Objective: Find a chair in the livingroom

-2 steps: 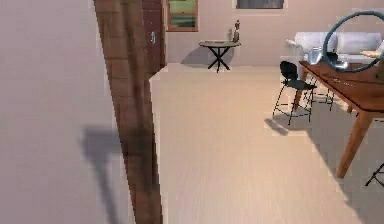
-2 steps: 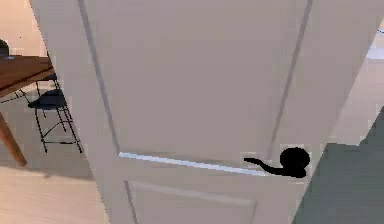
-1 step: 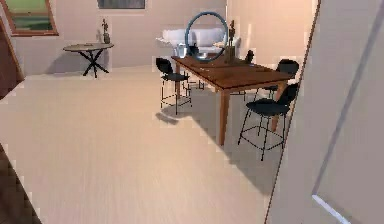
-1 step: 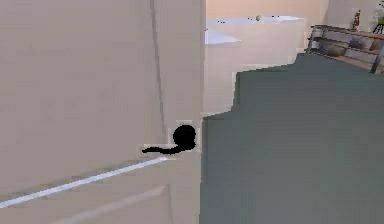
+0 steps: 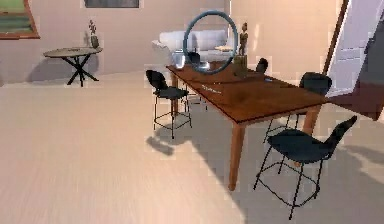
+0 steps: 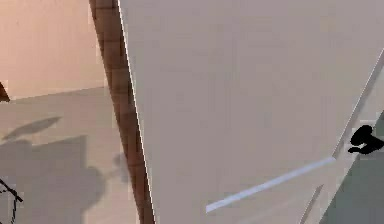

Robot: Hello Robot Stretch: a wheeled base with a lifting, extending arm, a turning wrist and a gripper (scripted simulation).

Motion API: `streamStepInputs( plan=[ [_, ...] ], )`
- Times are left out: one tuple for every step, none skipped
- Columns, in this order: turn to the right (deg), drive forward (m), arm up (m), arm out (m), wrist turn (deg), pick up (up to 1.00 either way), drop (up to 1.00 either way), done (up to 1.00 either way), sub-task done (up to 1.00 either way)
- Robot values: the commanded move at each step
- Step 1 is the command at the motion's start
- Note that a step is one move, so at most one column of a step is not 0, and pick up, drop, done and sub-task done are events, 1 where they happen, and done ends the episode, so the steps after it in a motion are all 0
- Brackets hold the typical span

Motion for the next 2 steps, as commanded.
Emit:
streamStepInputs(
  plan=[
    [21.0,0.0,0.0,0.0,0.0,0.0,0.0,0.0,0.0],
    [0.0,0.3,0.0,0.0,0.0,0.0,0.0,0.0,0.0]
  ],
)
